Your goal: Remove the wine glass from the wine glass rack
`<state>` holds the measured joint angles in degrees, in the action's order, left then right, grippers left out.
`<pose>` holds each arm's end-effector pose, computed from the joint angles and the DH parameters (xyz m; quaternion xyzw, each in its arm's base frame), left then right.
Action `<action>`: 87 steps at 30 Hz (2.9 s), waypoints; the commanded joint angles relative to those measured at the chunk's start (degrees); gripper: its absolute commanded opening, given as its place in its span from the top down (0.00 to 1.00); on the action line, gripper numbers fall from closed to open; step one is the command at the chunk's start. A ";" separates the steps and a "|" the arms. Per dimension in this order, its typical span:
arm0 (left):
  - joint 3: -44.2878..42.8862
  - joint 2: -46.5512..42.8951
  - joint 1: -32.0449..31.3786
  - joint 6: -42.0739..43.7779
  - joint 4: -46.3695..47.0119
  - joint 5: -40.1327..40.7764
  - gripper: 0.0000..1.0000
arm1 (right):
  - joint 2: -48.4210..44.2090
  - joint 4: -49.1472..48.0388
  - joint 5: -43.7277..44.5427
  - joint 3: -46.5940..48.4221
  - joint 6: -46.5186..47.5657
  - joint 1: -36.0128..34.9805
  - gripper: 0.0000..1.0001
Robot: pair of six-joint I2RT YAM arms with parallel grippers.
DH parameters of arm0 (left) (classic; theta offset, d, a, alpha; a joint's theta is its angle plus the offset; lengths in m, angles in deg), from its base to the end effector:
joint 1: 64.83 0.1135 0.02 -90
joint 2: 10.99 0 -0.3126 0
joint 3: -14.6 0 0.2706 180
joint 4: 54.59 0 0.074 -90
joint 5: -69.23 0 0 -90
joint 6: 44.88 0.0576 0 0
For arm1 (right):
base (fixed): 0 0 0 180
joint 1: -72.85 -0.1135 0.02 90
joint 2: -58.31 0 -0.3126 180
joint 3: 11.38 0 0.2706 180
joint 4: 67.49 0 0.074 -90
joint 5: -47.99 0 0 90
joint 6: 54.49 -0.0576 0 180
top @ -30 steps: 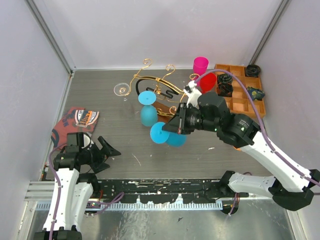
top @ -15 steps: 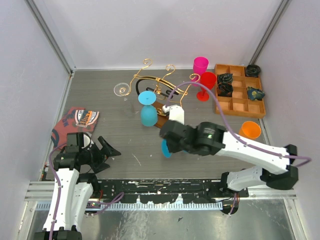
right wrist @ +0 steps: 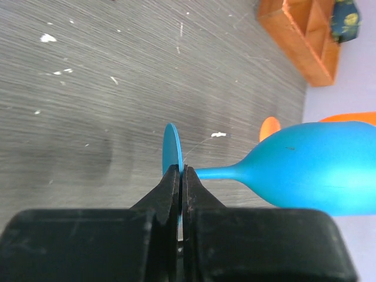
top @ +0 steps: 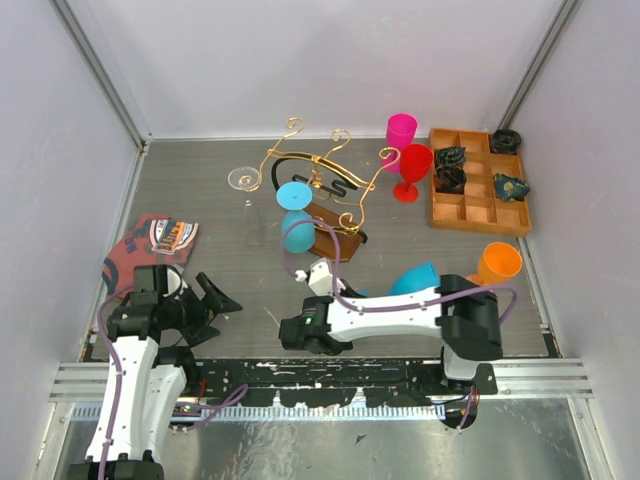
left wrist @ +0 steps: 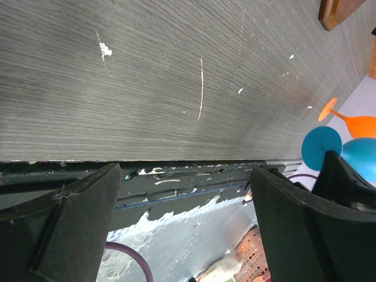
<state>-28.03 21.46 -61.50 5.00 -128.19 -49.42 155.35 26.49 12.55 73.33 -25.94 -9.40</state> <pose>0.0797 -0.0230 0.2177 -0.2962 0.8970 -0.2988 0.1354 0.0859 0.2835 0.2629 -0.2228 0.8536 -0.2611 0.3919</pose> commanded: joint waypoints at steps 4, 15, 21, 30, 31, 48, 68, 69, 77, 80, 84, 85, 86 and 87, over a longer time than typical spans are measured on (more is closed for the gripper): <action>0.52 0.65 0.07 1.18 -1.04 -0.71 0.02 | 8.65 2.30 14.20 -1.97 -4.79 0.00 0.99; 0.62 0.79 0.01 1.28 -0.84 -1.11 0.02 | 14.82 -6.56 18.87 -2.94 10.75 4.45 0.99; 0.63 1.13 0.07 1.52 -0.77 -1.63 0.02 | 18.72 -11.83 10.15 -2.02 16.83 6.85 0.99; 0.79 1.53 0.01 1.52 -0.10 -2.35 0.02 | 25.45 -6.09 7.94 1.41 11.62 6.69 0.99; 0.81 1.68 0.01 1.53 -0.03 -2.42 0.02 | 26.34 -5.95 7.63 1.92 11.55 6.59 0.99; 0.69 3.17 0.08 1.97 0.20 -3.06 0.02 | 30.40 -13.29 1.68 3.31 11.02 6.32 0.90; 0.70 3.24 0.01 1.80 0.55 -2.74 0.02 | 33.13 -16.38 -3.87 5.38 7.62 4.74 0.58; 0.69 3.26 0.02 1.78 0.51 -2.73 0.02 | 33.00 -16.94 -4.54 5.36 8.12 4.52 0.56; 0.85 3.59 0.01 1.62 0.57 -2.56 0.02 | 31.42 -21.78 -10.71 6.36 13.32 2.49 0.49; 0.90 3.46 0.01 1.62 0.50 -2.60 0.02 | 31.24 -22.69 -12.44 7.41 14.54 1.67 0.48; 0.90 3.28 0.05 1.70 0.48 -2.65 0.02 | 29.67 -25.23 -14.96 8.06 16.52 0.41 0.48; 0.91 3.24 0.06 1.72 0.42 -2.65 0.02 | 28.97 -26.20 -15.58 8.02 17.05 0.16 0.48; 0.89 3.28 0.01 1.71 0.46 -2.65 0.02 | 28.33 -27.46 -16.34 7.88 17.59 -0.05 0.48; 0.83 3.24 0.05 1.71 0.46 -2.65 0.02 | 27.60 -28.36 -17.29 7.72 17.96 -0.12 0.48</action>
<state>-27.99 24.96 -61.50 6.07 -128.13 -50.88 184.90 18.99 9.78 80.13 -5.66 -8.36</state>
